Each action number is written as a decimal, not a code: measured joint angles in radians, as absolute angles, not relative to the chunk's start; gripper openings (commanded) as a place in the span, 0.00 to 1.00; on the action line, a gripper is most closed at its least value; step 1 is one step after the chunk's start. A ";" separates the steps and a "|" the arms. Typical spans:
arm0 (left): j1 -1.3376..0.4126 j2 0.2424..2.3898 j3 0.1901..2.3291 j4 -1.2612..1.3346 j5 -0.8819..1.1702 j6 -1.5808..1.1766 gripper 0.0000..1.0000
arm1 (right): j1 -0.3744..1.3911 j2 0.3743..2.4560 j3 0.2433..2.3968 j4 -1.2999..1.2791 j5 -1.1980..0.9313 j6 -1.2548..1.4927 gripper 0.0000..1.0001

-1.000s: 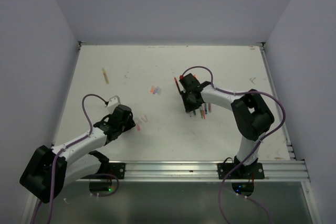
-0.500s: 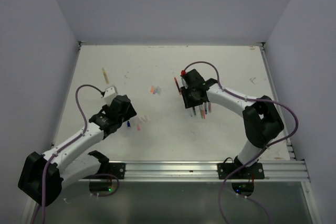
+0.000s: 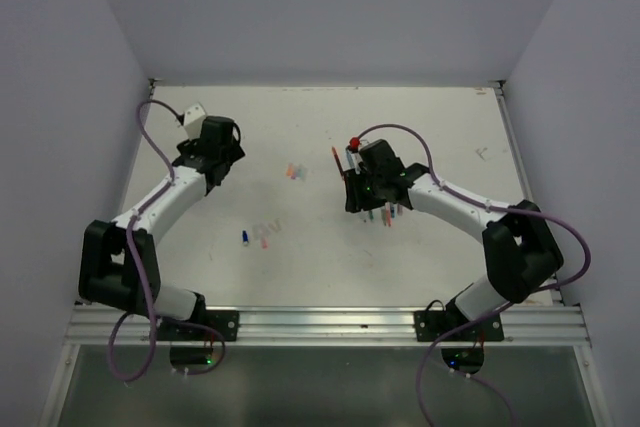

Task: Open the pen caps

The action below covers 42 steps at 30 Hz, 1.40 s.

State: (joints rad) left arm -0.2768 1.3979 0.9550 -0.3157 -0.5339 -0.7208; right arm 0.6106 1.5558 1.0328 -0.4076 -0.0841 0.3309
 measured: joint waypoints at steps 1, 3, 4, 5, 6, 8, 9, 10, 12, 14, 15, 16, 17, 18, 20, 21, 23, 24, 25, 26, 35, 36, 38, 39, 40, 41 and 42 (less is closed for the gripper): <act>-0.246 1.441 0.988 -0.306 -0.535 -0.709 0.77 | 0.611 1.555 1.017 -0.397 -0.099 0.335 0.43; -0.196 1.523 1.055 -0.290 -0.539 -0.676 0.75 | 0.611 1.554 0.996 -0.385 -0.117 0.341 0.43; -0.174 1.561 1.089 -0.288 -0.540 -0.662 0.75 | 0.611 1.549 0.986 -0.376 -0.124 0.344 0.43; -0.155 1.598 1.121 -0.281 -0.540 -0.650 0.74 | 0.611 1.542 0.978 -0.369 -0.128 0.347 0.43; -0.138 1.633 1.150 -0.276 -0.540 -0.638 0.73 | 0.611 1.530 0.968 -0.364 -0.131 0.348 0.43; -0.114 1.686 1.196 -0.270 -0.540 -0.622 0.72 | 0.611 1.506 0.955 -0.353 -0.134 0.351 0.43; -0.102 1.713 1.217 -0.266 -0.540 -0.613 0.72 | 0.611 1.494 0.950 -0.349 -0.135 0.351 0.43; -0.093 1.738 1.234 -0.263 -0.540 -0.607 0.70 | 0.611 1.483 0.947 -0.343 -0.136 0.351 0.43; -0.075 1.788 1.264 -0.255 -0.540 -0.598 0.67 | 0.611 1.470 0.944 -0.335 -0.140 0.351 0.43; -0.061 1.832 1.283 -0.248 -0.538 -0.589 0.65 | 0.611 1.463 0.943 -0.328 -0.141 0.350 0.43; -0.055 1.852 1.286 -0.244 -0.538 -0.583 0.64 | 0.611 1.460 0.942 -0.327 -0.141 0.350 0.43; -0.050 1.869 1.288 -0.241 -0.538 -0.582 0.62 | 0.611 1.457 0.942 -0.327 -0.141 0.350 0.43; -0.045 1.887 1.291 -0.240 -0.538 -0.581 0.62 | 0.611 1.456 0.941 -0.326 -0.141 0.349 0.43; -0.041 1.906 1.296 -0.239 -0.538 -0.581 0.61 | 0.611 1.454 0.941 -0.326 -0.141 0.348 0.43; -0.036 1.939 1.300 -0.234 -0.535 -0.581 0.61 | 0.611 1.451 0.940 -0.325 -0.141 0.347 0.43; -0.034 1.952 1.300 -0.231 -0.535 -0.581 0.61 | 0.611 1.451 0.940 -0.324 -0.141 0.347 0.43; -0.032 1.971 1.300 -0.225 -0.534 -0.581 0.60 | 0.611 1.451 0.939 -0.323 -0.141 0.347 0.43; -0.031 1.979 1.300 -0.224 -0.533 -0.581 0.60 | 0.611 1.451 0.937 -0.321 -0.141 0.347 0.43; -0.031 1.984 1.300 -0.224 -0.532 -0.582 0.60 | 0.611 1.451 0.936 -0.321 -0.141 0.347 0.43; -0.031 1.988 1.300 -0.224 -0.532 -0.581 0.59 | 0.611 1.451 0.933 -0.321 -0.141 0.347 0.43; -0.020 2.022 1.308 -0.204 -0.519 -0.582 0.53 | 0.611 1.451 0.928 -0.321 -0.141 0.347 0.43; -0.019 2.027 1.312 -0.206 -0.516 -0.582 0.51 | 0.611 1.451 0.928 -0.321 -0.140 0.347 0.43; -0.014 2.041 1.328 -0.208 -0.505 -0.583 0.48 | 0.611 1.451 0.927 -0.321 -0.138 0.347 0.43; -0.012 2.048 1.337 -0.210 -0.501 -0.583 0.45 | 0.611 1.451 0.927 -0.321 -0.137 0.347 0.43; -0.010 2.056 1.348 -0.211 -0.497 -0.583 0.43 | 0.611 1.451 0.927 -0.321 -0.133 0.347 0.43; -0.009 2.062 1.357 -0.212 -0.493 -0.583 0.41 | 0.611 1.450 0.927 -0.321 -0.130 0.347 0.43; -0.009 2.067 1.365 -0.212 -0.488 -0.583 0.38 | 0.611 1.449 0.927 -0.321 -0.126 0.347 0.43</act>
State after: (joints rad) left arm -0.0086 2.0666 1.3647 -0.2123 -0.4877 -0.5831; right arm 0.6106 1.4490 0.9272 -0.3214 -0.1265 0.3466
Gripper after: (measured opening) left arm 0.429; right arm 0.430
